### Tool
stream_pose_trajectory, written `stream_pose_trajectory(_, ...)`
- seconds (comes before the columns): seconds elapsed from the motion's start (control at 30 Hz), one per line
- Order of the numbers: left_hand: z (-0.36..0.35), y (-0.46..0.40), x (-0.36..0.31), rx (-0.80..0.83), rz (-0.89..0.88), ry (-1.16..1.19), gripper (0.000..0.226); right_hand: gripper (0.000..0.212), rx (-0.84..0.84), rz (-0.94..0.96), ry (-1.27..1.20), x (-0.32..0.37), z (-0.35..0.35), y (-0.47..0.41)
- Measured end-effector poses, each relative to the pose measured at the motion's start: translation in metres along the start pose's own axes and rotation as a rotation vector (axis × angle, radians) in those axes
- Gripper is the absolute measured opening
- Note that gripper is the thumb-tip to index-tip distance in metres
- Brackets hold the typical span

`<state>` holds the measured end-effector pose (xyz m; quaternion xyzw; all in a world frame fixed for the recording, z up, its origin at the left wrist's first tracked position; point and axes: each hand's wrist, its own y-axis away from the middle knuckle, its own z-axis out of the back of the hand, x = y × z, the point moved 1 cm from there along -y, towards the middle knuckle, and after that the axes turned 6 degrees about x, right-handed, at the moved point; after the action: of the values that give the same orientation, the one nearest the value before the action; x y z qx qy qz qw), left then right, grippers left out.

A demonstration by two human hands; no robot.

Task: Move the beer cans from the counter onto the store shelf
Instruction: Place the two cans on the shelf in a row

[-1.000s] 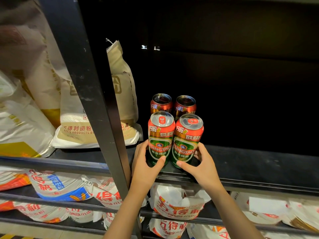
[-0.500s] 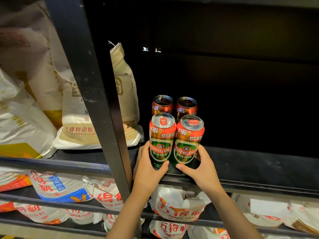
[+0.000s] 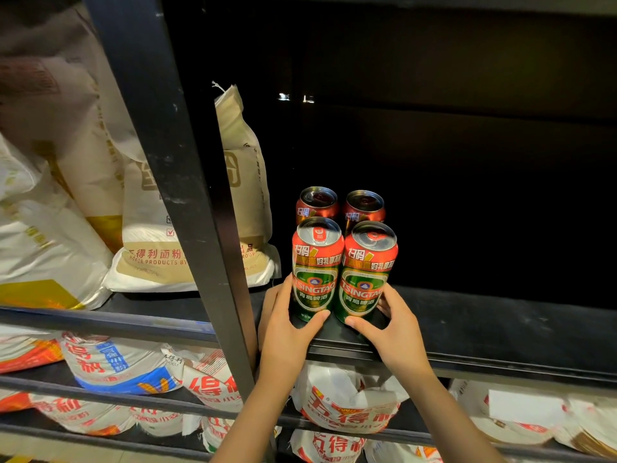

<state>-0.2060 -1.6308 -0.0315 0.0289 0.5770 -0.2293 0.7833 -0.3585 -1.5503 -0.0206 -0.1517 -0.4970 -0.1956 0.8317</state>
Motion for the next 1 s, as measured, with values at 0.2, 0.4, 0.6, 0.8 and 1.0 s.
stream_pose_trajectory(0.2, -0.001, -0.001, 0.000, -0.054, 0.077, 0.051, 0.068, 0.076, -0.012, -0.021, -0.017, 0.000, -0.001, 0.000)
stream_pose_trajectory(0.4, -0.003, 0.000, -0.004, -0.081, 0.061, 0.067, 0.061, 0.074, -0.015, -0.038, -0.007, 0.000, -0.003, -0.001)
stream_pose_trajectory(0.6, -0.003, 0.001, -0.009, -0.103, 0.068, 0.046, 0.060, 0.071, -0.006, -0.011, 0.020, -0.001, -0.005, -0.002)
stream_pose_trajectory(0.8, -0.005, 0.001, -0.005, -0.085, 0.107, 0.022, 0.059, 0.062, -0.005, 0.026, 0.067, -0.002, -0.003, -0.001)
stream_pose_trajectory(1.0, 0.000, 0.005, -0.010, -0.002, 0.127, -0.144, 0.065, 0.066, 0.009, 0.026, 0.122, 0.008, -0.002, 0.003)
